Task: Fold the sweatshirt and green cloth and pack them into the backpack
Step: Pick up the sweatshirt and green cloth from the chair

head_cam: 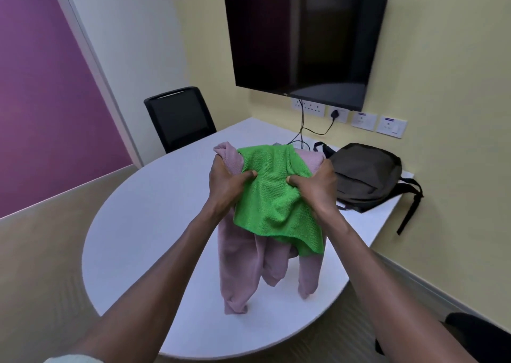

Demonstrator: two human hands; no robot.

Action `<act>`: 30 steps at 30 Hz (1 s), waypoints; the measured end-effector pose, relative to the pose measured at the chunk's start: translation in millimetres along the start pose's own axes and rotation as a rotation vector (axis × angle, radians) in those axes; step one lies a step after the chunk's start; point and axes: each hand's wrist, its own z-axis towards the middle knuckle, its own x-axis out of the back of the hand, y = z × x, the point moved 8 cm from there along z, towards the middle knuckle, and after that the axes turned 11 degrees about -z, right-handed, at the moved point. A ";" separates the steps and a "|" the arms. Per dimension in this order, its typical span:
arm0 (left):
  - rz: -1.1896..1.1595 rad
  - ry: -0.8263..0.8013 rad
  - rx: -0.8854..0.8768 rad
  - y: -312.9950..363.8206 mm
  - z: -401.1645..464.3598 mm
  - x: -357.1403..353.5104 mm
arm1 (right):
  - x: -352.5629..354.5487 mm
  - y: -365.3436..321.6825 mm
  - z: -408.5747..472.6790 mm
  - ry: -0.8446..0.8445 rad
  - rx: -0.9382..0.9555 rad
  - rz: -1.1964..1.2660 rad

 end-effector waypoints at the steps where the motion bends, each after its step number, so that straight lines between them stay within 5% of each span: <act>1: 0.001 0.003 0.005 -4.8 10.7 6.8 | -11.8 -5.4 4.0 -0.011 0.006 -0.002; 21: 0.096 0.065 -0.006 -66.9 249.6 168.0 | -290.3 -133.5 69.3 -0.401 0.045 0.154; 30: 0.104 0.166 -0.035 -70.1 319.8 232.4 | -375.5 -184.4 85.7 -0.432 0.120 0.206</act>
